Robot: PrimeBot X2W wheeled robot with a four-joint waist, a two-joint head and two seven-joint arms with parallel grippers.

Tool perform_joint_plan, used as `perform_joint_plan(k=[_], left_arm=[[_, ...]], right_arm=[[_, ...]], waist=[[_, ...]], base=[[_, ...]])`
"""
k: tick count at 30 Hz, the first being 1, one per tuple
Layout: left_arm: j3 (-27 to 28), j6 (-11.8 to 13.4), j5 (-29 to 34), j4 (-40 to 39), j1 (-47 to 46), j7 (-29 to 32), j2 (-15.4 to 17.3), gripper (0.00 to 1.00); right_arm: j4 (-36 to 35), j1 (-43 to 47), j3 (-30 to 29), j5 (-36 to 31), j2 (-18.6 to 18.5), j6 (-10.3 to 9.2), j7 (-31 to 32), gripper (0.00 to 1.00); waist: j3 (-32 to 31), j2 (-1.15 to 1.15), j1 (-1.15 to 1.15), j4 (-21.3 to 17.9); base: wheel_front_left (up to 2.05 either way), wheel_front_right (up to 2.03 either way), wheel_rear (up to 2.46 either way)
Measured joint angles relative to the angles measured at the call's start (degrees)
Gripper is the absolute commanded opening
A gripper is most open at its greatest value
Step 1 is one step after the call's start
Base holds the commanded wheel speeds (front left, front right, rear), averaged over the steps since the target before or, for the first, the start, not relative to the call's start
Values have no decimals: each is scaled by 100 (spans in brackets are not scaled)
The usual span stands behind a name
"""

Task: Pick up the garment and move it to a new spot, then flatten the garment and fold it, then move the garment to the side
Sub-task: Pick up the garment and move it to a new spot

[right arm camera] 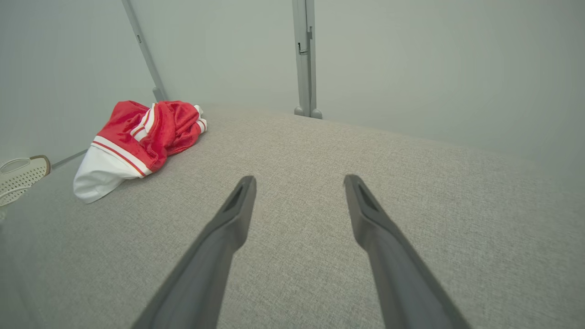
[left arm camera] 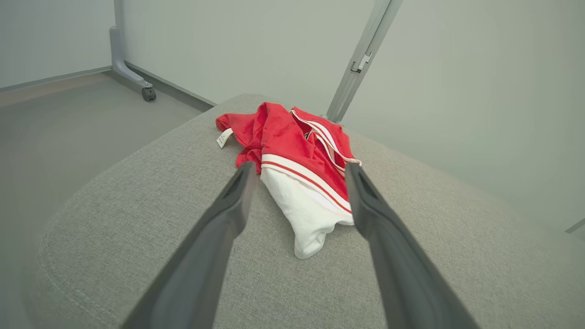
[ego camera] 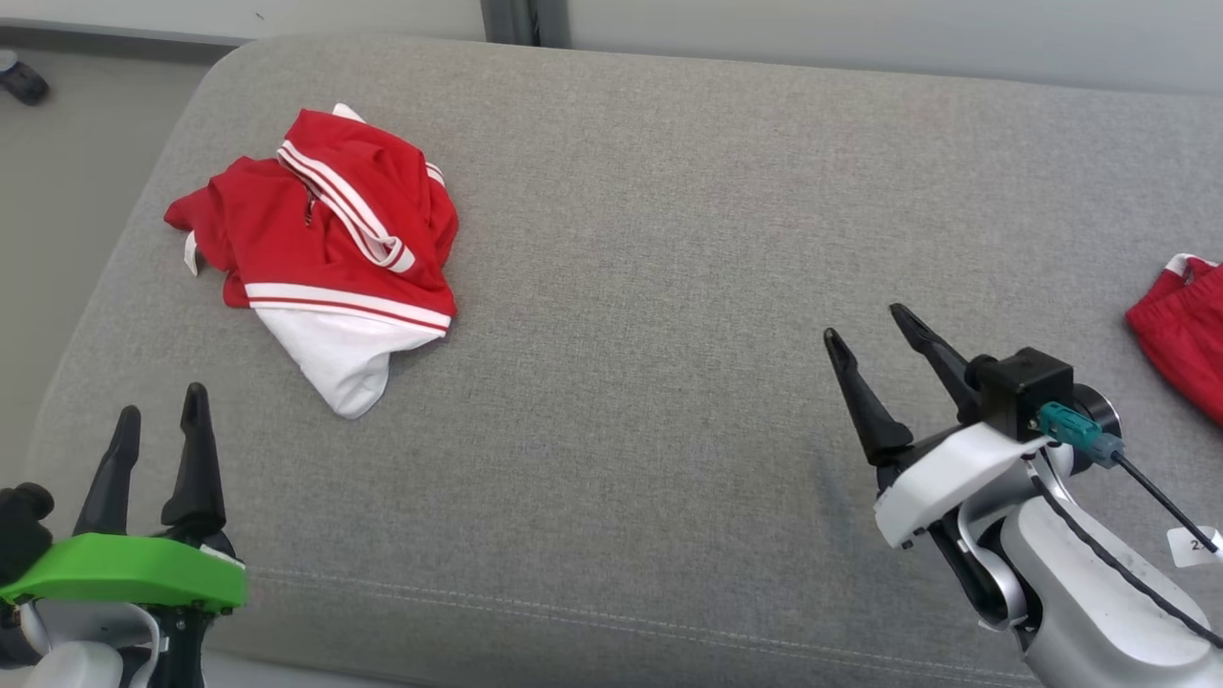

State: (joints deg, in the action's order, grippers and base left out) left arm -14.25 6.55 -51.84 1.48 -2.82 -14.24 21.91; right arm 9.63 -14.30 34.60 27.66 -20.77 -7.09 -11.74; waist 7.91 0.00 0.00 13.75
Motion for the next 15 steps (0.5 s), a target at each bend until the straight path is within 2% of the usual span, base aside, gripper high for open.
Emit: perform_joint_plan(k=[10,15], left_arm=[[494,-135,-709,18,-67,13,-140,100],[570,-236,-1217,200,-465,370,-180,100]], right_arm=[[-287,-249,-9,-148,-18,0,232,100],[-497,-446,-100,-293,-108,-2,405,100]], waist=[[283,0,0,5],[551,0,0,-25]], base=[[0,0,0],[0,0,0]])
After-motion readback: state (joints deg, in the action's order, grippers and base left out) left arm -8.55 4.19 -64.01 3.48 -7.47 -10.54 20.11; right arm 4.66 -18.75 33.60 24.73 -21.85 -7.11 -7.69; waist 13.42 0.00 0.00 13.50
